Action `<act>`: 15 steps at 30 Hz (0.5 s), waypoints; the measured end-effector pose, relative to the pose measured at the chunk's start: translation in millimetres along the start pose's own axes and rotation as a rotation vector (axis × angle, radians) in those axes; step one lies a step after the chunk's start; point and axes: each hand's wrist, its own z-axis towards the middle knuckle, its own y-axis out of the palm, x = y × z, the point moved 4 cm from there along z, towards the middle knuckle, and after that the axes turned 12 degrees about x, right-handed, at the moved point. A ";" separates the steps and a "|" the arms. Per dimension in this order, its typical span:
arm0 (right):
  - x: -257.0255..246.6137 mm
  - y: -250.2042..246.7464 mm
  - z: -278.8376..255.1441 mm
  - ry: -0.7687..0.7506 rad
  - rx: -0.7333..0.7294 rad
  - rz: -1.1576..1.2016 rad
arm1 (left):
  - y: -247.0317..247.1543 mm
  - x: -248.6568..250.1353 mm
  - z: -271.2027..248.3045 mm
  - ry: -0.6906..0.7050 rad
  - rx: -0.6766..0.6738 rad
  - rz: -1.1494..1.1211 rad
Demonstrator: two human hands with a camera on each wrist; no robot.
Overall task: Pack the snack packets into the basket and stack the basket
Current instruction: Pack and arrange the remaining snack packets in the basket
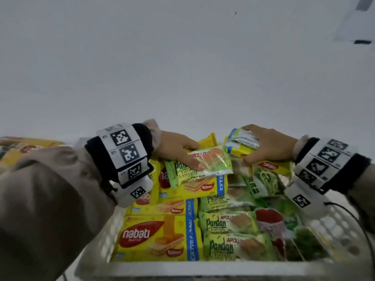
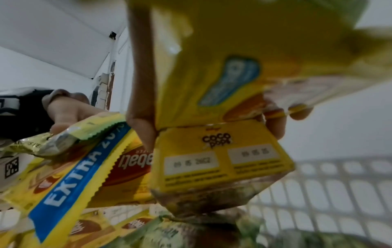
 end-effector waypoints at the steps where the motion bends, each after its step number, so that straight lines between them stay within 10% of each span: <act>1: 6.4 1.9 -2.6 -0.004 -0.013 -0.008 | 5.4 8.1 3.7 -0.002 -0.011 0.008; 15: 61.0 22.7 -17.8 0.203 -0.222 -0.174 | 68.5 54.2 33.7 -0.013 -0.212 0.059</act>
